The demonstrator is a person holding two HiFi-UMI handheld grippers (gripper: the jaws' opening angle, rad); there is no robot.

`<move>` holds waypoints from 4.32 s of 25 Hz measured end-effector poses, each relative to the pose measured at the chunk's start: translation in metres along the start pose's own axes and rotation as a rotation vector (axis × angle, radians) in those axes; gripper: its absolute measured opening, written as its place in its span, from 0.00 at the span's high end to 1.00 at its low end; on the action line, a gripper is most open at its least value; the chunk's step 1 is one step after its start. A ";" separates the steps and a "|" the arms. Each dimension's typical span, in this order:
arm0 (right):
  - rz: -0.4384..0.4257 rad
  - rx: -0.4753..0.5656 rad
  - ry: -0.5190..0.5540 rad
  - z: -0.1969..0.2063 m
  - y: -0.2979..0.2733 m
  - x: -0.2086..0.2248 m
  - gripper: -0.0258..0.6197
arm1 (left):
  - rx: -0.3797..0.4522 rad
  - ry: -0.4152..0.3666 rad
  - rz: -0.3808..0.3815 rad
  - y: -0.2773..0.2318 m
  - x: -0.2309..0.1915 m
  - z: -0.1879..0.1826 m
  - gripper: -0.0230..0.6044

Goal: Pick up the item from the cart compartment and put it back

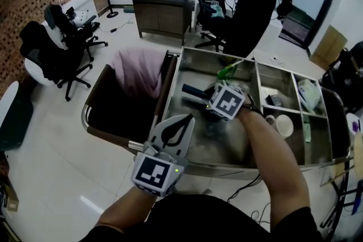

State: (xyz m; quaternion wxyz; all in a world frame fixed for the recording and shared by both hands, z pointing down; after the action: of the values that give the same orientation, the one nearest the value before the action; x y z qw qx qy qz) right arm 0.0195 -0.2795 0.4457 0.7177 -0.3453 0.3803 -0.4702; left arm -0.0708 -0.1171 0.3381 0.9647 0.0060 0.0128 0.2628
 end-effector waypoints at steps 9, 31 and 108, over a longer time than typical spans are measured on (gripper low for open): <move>0.068 0.361 -0.164 -0.013 0.067 -0.006 0.79 | -0.005 -0.002 0.013 -0.005 0.003 0.001 0.96; 0.290 1.116 -0.482 0.051 0.225 -0.081 0.80 | 0.015 0.001 0.067 -0.011 0.018 -0.012 0.96; 0.320 0.811 -0.450 0.036 0.205 -0.053 0.80 | 0.012 -0.003 0.069 -0.007 0.022 -0.009 0.96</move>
State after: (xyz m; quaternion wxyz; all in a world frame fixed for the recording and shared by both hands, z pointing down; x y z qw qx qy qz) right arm 0.1212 -0.1595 0.3001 0.9220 -0.0685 0.0502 -0.3778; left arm -0.0484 -0.1119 0.3283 0.9551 0.0126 0.0127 0.2957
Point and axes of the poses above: the fingertips, and each gripper's own axes: y backward along the fingers, x to its right, z out of its underside, the point moved 5 cm from there along y, backward along the fingers, and after that the axes turned 6 degrees about -z, right-handed, at the moved point
